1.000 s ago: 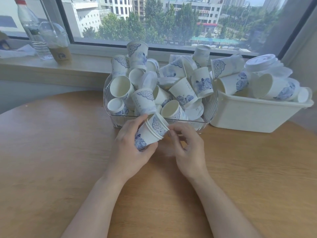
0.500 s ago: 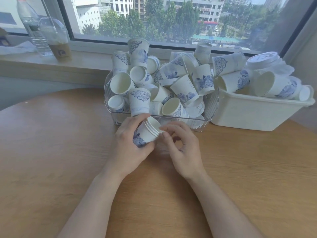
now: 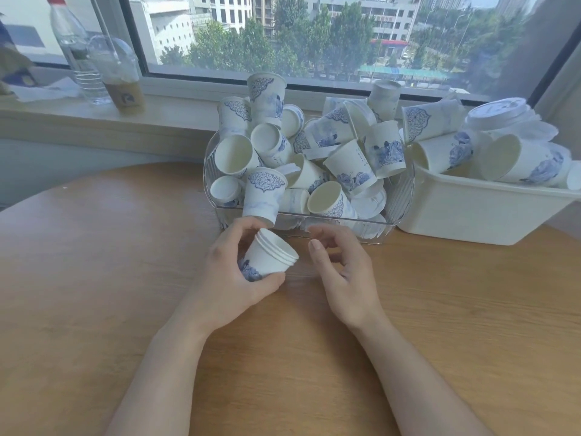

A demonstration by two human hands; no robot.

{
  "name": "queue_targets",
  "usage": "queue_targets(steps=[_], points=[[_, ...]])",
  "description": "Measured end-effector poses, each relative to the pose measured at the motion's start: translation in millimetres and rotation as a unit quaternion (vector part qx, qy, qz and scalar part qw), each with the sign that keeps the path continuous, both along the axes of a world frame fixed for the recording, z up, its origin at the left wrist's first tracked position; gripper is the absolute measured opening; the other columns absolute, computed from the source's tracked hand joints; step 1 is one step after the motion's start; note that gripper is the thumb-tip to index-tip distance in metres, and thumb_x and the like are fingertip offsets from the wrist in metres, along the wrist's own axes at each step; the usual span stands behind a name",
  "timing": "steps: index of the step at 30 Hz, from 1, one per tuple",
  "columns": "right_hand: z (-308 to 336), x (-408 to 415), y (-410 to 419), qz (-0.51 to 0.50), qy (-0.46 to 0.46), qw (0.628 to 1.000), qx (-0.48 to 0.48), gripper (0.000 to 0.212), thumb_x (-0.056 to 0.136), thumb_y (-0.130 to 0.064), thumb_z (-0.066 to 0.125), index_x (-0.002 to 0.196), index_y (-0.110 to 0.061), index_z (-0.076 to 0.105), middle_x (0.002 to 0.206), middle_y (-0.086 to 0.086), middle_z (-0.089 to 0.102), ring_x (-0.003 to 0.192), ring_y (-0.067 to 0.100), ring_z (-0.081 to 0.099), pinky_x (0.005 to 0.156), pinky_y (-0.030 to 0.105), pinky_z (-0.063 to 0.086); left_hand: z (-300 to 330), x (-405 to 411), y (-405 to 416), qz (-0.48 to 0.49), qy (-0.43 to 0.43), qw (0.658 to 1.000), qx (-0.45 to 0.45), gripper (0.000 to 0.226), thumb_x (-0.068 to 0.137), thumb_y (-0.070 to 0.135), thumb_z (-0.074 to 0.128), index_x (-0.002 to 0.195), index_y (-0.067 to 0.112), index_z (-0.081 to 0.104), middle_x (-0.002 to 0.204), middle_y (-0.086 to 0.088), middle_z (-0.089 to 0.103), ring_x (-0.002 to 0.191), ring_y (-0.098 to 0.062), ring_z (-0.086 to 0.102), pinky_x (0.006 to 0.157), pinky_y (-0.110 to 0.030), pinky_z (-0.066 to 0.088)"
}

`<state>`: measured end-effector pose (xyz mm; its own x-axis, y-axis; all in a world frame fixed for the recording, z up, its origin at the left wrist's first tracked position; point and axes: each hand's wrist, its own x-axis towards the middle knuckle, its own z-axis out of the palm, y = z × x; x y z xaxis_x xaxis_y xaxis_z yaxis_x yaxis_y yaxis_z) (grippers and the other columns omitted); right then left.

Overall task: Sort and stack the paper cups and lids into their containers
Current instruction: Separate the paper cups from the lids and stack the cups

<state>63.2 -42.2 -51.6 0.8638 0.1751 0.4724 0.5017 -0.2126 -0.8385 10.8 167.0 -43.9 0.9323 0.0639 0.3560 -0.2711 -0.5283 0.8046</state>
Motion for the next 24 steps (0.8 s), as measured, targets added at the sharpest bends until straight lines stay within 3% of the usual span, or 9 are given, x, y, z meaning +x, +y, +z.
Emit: queue_targets(steps=[2,4,7,10,12,15,17,21,24], points=[[0.5,-0.2,1.9,0.008,0.005,1.0,0.002,0.018,0.102,-0.038,0.06,0.119,-0.04,0.066,0.116,-0.016,0.067,0.109,0.013,0.065,0.084,0.022,0.053,-4.0,-6.1,-0.6,0.013,0.013,0.999,-0.031,0.078,0.065,0.051,0.09,0.131,0.05,0.047,0.127,0.024,0.061,0.122,0.0,0.06,0.089,-0.014,0.052],[0.6,-1.2,3.6,0.018,0.012,1.0,0.0,0.019,0.103,-0.035,0.061,0.12,-0.039,0.065,0.117,-0.016,0.067,0.111,0.012,0.065,0.086,0.02,0.052,-6.4,-9.0,-1.7,0.031,0.025,0.998,-0.058,0.082,0.062,0.053,0.091,0.128,0.053,0.041,0.125,0.027,0.059,0.123,0.002,0.059,0.093,-0.022,0.054],[0.8,-3.8,3.8,0.034,0.032,0.999,-0.005,0.023,0.102,-0.034,0.061,0.125,-0.033,0.064,0.121,-0.021,0.067,0.115,0.003,0.063,0.085,0.01,0.048,-6.0,-9.3,-3.2,0.051,0.021,0.994,-0.09,0.088,0.061,0.048,0.093,0.126,0.049,0.034,0.126,0.019,0.06,0.122,-0.002,0.061,0.097,-0.03,0.055],[1.5,-5.4,2.9,0.051,0.05,0.997,-0.01,0.03,0.103,-0.034,0.06,0.132,-0.029,0.062,0.129,-0.024,0.064,0.12,-0.002,0.061,0.087,0.007,0.046,-6.5,-8.1,-5.2,0.063,0.012,0.992,-0.112,0.098,0.058,0.048,0.094,0.129,0.052,0.027,0.123,0.017,0.062,0.119,-0.003,0.063,0.087,-0.021,0.057],[2.3,-5.7,3.7,0.062,0.06,0.996,-0.012,0.032,0.103,-0.033,0.06,0.135,-0.029,0.06,0.132,-0.025,0.063,0.122,-0.002,0.061,0.088,0.007,0.047,-7.2,-7.8,-4.1,0.069,0.026,0.99,-0.119,0.119,0.055,0.052,0.093,0.145,0.056,0.014,0.124,0.019,0.062,0.12,-0.001,0.062,0.09,-0.016,0.053],[1.9,-5.1,3.8,0.074,0.077,0.994,-0.019,0.033,0.105,-0.031,0.061,0.137,-0.035,0.057,0.132,-0.033,0.06,0.124,-0.007,0.058,0.09,0.007,0.046,-8.2,-6.9,-0.8,0.041,0.075,0.988,-0.126,0.147,0.054,0.055,0.093,0.156,0.06,-0.012,0.129,0.021,0.063,0.123,0.002,0.061,0.107,-0.031,0.049],[1.0,-4.4,2.6,0.081,0.092,0.992,-0.02,0.037,0.107,-0.031,0.059,0.143,-0.036,0.053,0.137,-0.03,0.059,0.126,-0.009,0.056,0.094,0.007,0.045,-8.2,-6.4,-2.3,0.01,0.102,0.986,-0.132,0.146,0.054,0.053,0.095,0.156,0.063,-0.009,0.134,0.017,0.062,0.123,0.001,0.062,0.107,-0.038,0.053],[1.4,-4.1,2.7,0.116,0.123,0.986,0.004,0.044,0.107,-0.04,0.052,0.151,-0.042,0.044,0.15,-0.016,0.054,0.137,-0.006,0.05,0.11,0.016,0.043,-8.1,-3.8,-9.6,-0.027,0.1,0.987,-0.12,0.131,0.057,0.049,0.096,0.149,0.074,0.007,0.128,0.012,0.064,0.121,-0.001,0.063,0.096,-0.017,0.052],[3.8,-3.2,4.7,0.134,0.134,0.981,0.039,0.051,0.107,-0.041,0.048,0.156,-0.032,0.042,0.155,-0.01,0.052,0.146,0.002,0.045,0.12,0.029,0.039,-7.9,-2.5,-13.6,-0.06,0.096,0.988,-0.109,0.13,0.064,0.037,0.097,0.159,0.063,0.011,0.124,0.01,0.066,0.12,-0.006,0.065,0.096,-0.016,0.051]])
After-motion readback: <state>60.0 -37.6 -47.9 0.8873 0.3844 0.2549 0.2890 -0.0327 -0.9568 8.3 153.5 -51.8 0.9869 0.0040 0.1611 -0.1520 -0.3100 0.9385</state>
